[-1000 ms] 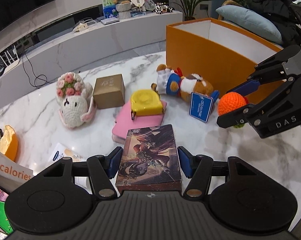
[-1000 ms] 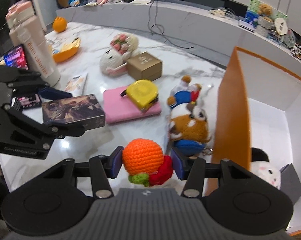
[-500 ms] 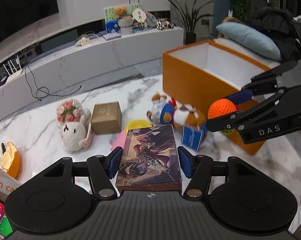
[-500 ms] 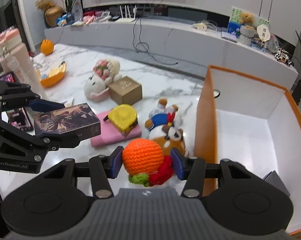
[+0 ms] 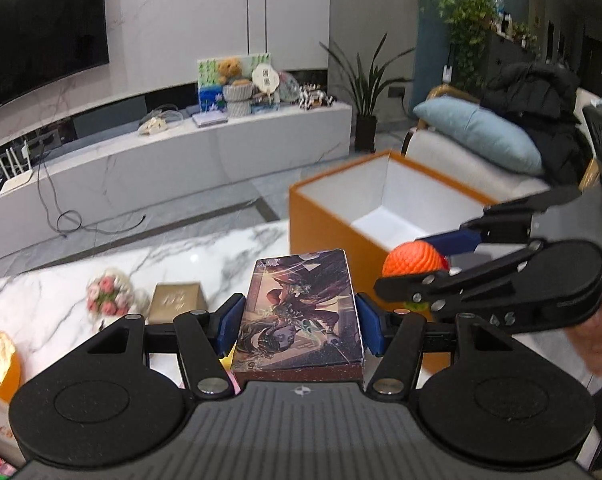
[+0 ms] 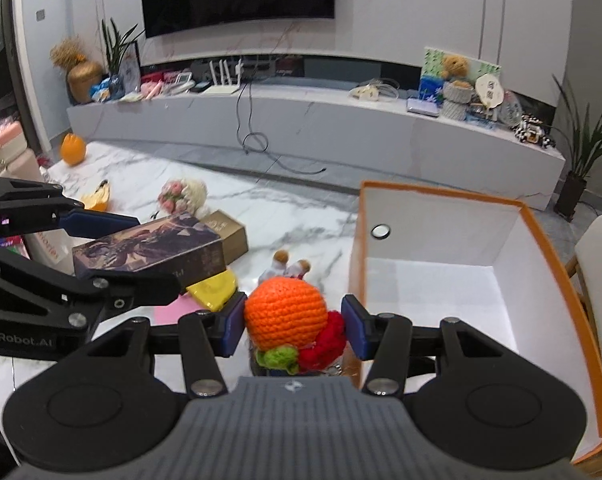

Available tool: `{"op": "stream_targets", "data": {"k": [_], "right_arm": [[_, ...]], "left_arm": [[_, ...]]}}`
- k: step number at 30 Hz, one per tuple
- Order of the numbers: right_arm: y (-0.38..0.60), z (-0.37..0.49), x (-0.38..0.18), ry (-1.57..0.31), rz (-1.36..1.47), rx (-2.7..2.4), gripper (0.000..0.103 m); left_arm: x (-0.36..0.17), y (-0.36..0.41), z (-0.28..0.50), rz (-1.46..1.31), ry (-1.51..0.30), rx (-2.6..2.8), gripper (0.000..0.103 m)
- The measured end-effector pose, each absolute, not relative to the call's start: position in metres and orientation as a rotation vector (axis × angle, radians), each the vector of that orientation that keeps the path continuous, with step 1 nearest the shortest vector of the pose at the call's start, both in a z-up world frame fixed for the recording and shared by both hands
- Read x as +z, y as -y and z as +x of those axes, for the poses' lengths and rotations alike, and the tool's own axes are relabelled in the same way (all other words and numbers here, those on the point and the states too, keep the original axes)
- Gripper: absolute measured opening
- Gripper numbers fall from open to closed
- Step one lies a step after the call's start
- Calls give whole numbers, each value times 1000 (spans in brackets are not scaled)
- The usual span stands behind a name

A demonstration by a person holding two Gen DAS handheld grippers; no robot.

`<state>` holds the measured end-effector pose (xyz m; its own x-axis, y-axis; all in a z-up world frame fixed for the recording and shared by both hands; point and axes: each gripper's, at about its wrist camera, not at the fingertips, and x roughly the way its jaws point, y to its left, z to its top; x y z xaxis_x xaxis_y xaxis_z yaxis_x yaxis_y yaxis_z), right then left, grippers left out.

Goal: Organize objects
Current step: 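Lift and carry the book box and crochet ball toward the orange storage box, then lower the book box into the box and open the left tool while the right tool releases the crochet ball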

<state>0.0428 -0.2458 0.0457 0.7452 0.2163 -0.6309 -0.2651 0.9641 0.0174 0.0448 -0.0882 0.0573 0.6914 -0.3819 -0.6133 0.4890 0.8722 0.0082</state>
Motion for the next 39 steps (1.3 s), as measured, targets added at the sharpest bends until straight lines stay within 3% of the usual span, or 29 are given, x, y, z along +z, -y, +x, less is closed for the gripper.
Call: {"op": "stream_targets", "data": {"k": [19,39], "right_arm": [[320,32,57,-639,35,87,53],[381,50,16,-739,102,-77,53]], "left_arm": [[60,155,52,100,-520,-618,69],[23,213,70,142,-566,-644,69]]}}
